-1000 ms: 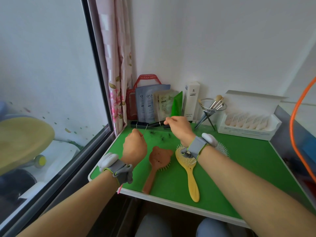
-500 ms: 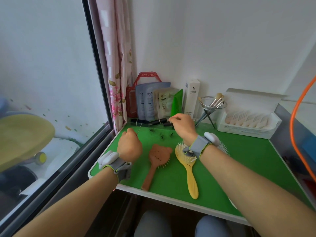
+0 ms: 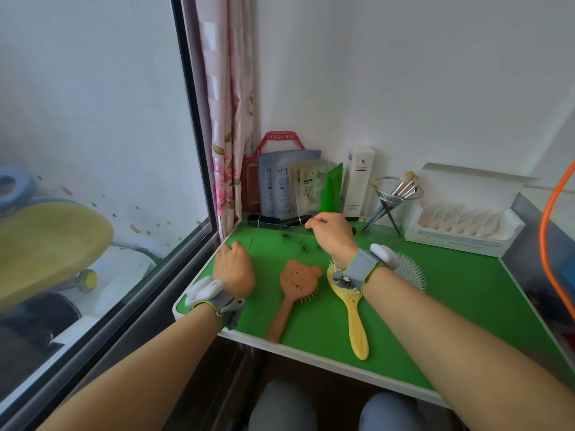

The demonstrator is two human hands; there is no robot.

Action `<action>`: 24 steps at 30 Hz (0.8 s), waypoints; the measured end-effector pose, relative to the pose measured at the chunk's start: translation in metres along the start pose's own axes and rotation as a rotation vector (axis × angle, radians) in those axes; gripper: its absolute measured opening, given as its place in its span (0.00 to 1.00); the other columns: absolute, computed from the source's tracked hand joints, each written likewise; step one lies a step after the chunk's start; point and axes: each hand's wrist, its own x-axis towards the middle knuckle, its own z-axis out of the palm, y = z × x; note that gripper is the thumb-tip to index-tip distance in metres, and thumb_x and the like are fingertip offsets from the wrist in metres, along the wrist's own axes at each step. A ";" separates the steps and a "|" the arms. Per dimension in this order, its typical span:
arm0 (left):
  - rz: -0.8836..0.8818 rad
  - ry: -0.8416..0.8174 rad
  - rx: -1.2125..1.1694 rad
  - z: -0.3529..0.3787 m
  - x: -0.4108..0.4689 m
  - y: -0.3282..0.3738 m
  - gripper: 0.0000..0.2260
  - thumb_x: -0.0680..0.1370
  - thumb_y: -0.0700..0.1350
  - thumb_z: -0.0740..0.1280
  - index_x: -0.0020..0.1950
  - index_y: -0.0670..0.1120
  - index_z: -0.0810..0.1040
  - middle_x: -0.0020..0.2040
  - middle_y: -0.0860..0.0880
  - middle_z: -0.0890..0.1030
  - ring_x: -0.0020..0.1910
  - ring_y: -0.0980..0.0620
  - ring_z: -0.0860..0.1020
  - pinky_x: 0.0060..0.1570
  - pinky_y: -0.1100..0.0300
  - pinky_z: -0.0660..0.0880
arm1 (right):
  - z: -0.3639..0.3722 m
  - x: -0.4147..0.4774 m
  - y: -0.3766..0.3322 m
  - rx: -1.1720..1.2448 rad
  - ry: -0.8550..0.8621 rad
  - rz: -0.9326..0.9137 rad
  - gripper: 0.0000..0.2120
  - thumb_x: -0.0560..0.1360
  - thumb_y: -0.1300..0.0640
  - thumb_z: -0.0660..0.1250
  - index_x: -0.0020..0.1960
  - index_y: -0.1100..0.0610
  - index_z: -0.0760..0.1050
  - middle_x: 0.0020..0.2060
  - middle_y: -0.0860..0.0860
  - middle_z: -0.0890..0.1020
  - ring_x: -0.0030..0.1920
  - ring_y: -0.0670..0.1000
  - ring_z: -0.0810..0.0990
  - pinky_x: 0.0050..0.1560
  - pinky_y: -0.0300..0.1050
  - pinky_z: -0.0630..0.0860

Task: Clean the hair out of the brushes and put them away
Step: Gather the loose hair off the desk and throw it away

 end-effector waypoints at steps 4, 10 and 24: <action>0.020 0.003 0.006 -0.001 -0.002 0.002 0.13 0.79 0.32 0.55 0.63 0.37 0.68 0.63 0.37 0.70 0.64 0.40 0.69 0.60 0.50 0.69 | 0.001 -0.003 -0.001 -0.020 -0.001 -0.002 0.09 0.75 0.56 0.65 0.44 0.59 0.82 0.29 0.48 0.75 0.32 0.46 0.71 0.29 0.40 0.63; 0.076 0.026 0.012 -0.003 -0.004 0.007 0.14 0.78 0.32 0.56 0.63 0.37 0.68 0.62 0.37 0.70 0.63 0.39 0.69 0.60 0.50 0.69 | 0.002 -0.006 -0.005 -0.035 -0.023 -0.002 0.08 0.76 0.57 0.65 0.45 0.59 0.81 0.27 0.47 0.73 0.31 0.47 0.71 0.30 0.41 0.62; 0.178 -0.097 -0.240 -0.008 0.015 0.047 0.19 0.77 0.47 0.67 0.66 0.43 0.69 0.65 0.40 0.66 0.63 0.39 0.69 0.63 0.47 0.69 | -0.010 0.008 -0.011 -0.590 -0.237 0.168 0.17 0.69 0.55 0.75 0.50 0.62 0.74 0.47 0.59 0.74 0.53 0.62 0.74 0.45 0.48 0.74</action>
